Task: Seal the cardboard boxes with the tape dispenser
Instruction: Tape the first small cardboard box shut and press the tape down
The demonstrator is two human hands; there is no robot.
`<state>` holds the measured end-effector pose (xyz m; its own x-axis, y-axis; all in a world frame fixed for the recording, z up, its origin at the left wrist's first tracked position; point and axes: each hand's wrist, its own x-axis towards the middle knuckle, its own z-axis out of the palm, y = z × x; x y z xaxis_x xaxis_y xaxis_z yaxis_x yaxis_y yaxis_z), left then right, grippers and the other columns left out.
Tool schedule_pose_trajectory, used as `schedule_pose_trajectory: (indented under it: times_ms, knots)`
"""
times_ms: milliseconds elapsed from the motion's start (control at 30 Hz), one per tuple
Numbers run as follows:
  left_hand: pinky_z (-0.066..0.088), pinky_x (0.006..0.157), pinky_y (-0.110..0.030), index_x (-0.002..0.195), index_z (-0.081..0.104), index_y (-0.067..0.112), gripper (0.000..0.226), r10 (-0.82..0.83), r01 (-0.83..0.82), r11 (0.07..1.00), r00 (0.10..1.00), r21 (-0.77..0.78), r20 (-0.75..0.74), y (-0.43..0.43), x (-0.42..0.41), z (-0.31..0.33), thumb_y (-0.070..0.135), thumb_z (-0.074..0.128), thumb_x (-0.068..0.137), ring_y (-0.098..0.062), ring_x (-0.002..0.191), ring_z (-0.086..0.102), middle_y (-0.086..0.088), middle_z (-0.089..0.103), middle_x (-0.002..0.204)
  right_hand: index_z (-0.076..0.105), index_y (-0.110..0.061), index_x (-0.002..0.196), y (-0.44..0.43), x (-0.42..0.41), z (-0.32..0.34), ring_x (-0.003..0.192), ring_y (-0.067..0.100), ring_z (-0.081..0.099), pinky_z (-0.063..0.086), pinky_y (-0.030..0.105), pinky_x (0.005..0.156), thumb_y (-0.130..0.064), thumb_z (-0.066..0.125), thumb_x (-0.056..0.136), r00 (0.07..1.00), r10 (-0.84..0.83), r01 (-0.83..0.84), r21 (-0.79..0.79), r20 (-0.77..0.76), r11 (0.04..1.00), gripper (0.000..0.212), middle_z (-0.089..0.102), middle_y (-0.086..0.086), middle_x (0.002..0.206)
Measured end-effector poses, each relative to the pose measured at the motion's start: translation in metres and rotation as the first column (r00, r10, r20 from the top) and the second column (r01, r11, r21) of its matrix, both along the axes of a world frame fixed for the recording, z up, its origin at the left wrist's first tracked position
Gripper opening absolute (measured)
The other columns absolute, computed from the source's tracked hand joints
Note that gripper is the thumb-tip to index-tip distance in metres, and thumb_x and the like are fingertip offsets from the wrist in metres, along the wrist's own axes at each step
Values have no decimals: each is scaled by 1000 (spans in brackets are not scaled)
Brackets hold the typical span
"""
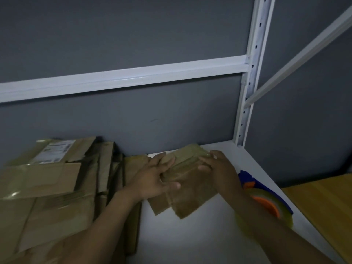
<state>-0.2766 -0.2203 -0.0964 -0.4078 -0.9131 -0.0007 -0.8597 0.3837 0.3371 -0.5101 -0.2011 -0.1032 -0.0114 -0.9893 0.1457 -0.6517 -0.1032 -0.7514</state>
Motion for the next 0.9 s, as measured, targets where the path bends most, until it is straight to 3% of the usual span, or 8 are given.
schedule_pose_trajectory:
  times_ms: [167, 367, 500, 567, 633, 700, 800, 900]
  knots:
    - [16, 121, -38, 140, 28, 45, 99, -134, 123, 987, 985, -104, -107, 2, 1, -8, 99, 31, 56, -9, 146, 14, 14, 11, 158, 33, -26, 147, -30, -15, 1, 144, 18, 20, 21, 31, 116, -30, 45, 100, 938, 119, -108, 53, -327, 993, 49, 16, 1, 159]
    - [26, 117, -37, 147, 32, 32, 98, 34, -47, 982, 997, -185, -73, -9, -29, -30, 90, 18, 69, -22, 144, 24, 2, 23, 159, 33, -26, 147, 20, -73, -13, 135, 21, 37, 29, 32, 109, -40, 55, 94, 929, -131, 147, 18, -346, 989, 59, 39, 4, 150]
    - [35, 105, -41, 148, 38, 22, 78, 81, -84, 946, 996, -312, -22, -4, -46, -25, 49, 69, 82, -34, 130, 40, -6, 27, 158, 43, -20, 142, 56, -119, -24, 121, 24, 53, 44, 32, 92, -42, 59, 92, 912, -253, 344, 265, -323, 901, 57, 54, 7, 136]
    - [40, 91, -46, 138, 51, 12, 88, 137, -87, 863, 989, -498, 64, 0, -54, -26, 47, 85, 64, -38, 111, 48, -14, 47, 144, 65, -20, 111, 58, -127, -30, 91, 19, 64, 48, 29, 71, -45, 57, 91, 896, -222, 332, 249, -384, 910, 33, 69, 6, 100]
    - [33, 89, -45, 131, 55, 8, 91, 152, -111, 790, 988, -603, 17, 7, -67, -28, 48, 88, 57, -38, 109, 43, -17, 56, 130, 64, -23, 94, 59, -130, -30, 75, 13, 62, 46, 26, 61, -45, 58, 90, 900, -151, 262, 229, -409, 937, 23, 65, -4, 80]
    - [35, 90, -41, 132, 53, 6, 81, 80, -121, 729, 993, -674, -91, 15, -84, -30, 43, 84, 67, -35, 109, 45, -17, 60, 120, 63, -26, 100, 60, -129, -25, 79, 12, 61, 48, 25, 67, -38, 61, 89, 921, -45, 164, 280, -386, 946, 17, 67, -5, 89]
    - [50, 86, -34, 117, 65, 6, 48, -135, -50, 783, 959, -620, -247, 31, -109, -26, 45, 62, 89, -30, 95, 64, -12, 67, 107, 63, -21, 101, 63, -125, -25, 80, 14, 61, 49, 26, 67, -33, 65, 86, 901, -23, 143, 249, -433, 958, 20, 67, -1, 89]
    - [52, 81, -25, 109, 68, 18, 73, -94, -8, 970, 910, -244, -404, 49, -125, -18, 78, 32, 86, -12, 81, 63, 5, 67, 90, 61, -20, 95, 68, -120, -23, 72, 14, 59, 41, 22, 55, -39, 69, 82, 931, -111, 171, 146, -349, 974, 24, 62, -4, 77]
